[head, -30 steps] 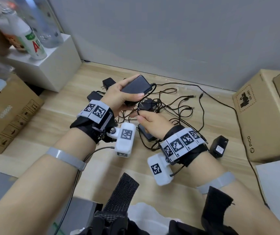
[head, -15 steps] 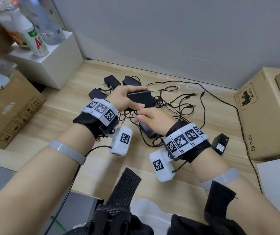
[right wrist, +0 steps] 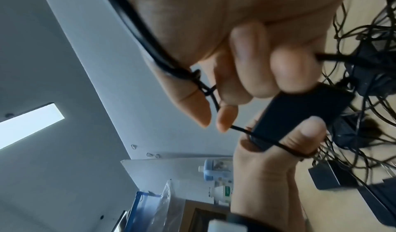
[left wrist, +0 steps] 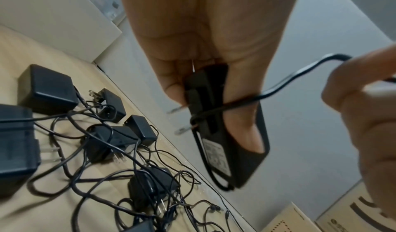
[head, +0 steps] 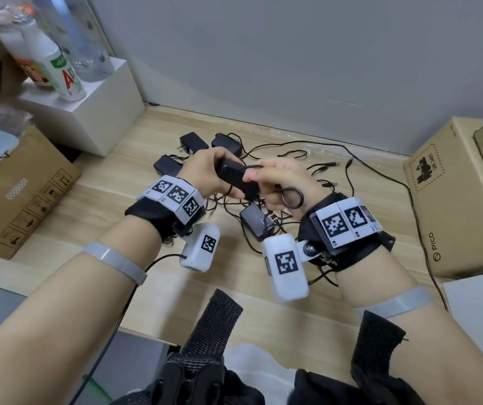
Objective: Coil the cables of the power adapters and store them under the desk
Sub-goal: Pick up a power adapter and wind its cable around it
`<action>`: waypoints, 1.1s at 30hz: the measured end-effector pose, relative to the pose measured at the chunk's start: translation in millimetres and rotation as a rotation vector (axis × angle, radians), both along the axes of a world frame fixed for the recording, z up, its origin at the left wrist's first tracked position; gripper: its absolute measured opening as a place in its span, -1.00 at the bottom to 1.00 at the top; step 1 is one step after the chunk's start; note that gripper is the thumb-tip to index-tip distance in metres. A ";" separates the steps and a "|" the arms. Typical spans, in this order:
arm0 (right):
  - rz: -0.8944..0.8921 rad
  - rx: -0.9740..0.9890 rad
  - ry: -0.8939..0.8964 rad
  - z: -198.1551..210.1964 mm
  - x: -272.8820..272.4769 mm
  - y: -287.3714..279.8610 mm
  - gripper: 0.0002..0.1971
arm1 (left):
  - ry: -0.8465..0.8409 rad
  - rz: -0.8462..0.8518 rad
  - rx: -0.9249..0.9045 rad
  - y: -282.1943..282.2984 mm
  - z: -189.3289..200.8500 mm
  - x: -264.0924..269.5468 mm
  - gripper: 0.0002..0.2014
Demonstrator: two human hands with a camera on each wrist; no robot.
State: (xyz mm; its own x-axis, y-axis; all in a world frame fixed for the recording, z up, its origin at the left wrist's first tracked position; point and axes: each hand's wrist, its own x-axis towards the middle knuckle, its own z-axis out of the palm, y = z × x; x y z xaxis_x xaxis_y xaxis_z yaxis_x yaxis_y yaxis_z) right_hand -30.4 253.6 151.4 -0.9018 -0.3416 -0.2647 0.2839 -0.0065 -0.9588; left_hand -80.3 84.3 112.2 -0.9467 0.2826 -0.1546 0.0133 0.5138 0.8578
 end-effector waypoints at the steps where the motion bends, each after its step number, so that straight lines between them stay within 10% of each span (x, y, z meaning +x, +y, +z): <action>1: -0.056 0.008 0.030 0.1 -2.6 3.3 -0.79 | -0.021 -0.039 0.005 -1.9 0.5 0.1 -0.49; 7: -0.279 0.062 0.120 0.7 -5.3 16.0 -0.76 | -0.241 -0.323 0.274 -4.8 16.3 9.0 -0.50; 17: -0.213 0.378 0.235 -23.3 -13.1 4.0 -0.73 | -0.378 -0.097 0.804 9.5 28.6 13.4 -0.19; 22: -0.139 0.524 0.311 -31.0 -11.2 -4.7 -0.69 | -0.314 0.095 0.773 22.7 39.3 14.9 -0.84; 33: 0.036 0.544 0.228 -32.5 0.5 -18.3 -0.69 | -0.205 0.342 0.655 22.8 33.6 10.1 -0.76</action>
State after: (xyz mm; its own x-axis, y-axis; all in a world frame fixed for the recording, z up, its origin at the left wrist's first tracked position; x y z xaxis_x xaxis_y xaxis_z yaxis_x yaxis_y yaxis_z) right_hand -29.9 235.2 118.9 -0.9469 -0.2421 -0.2117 0.0616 0.5094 -0.8583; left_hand -70.2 107.1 145.7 -0.9683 0.0732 -0.2388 -0.2475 -0.1534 0.9567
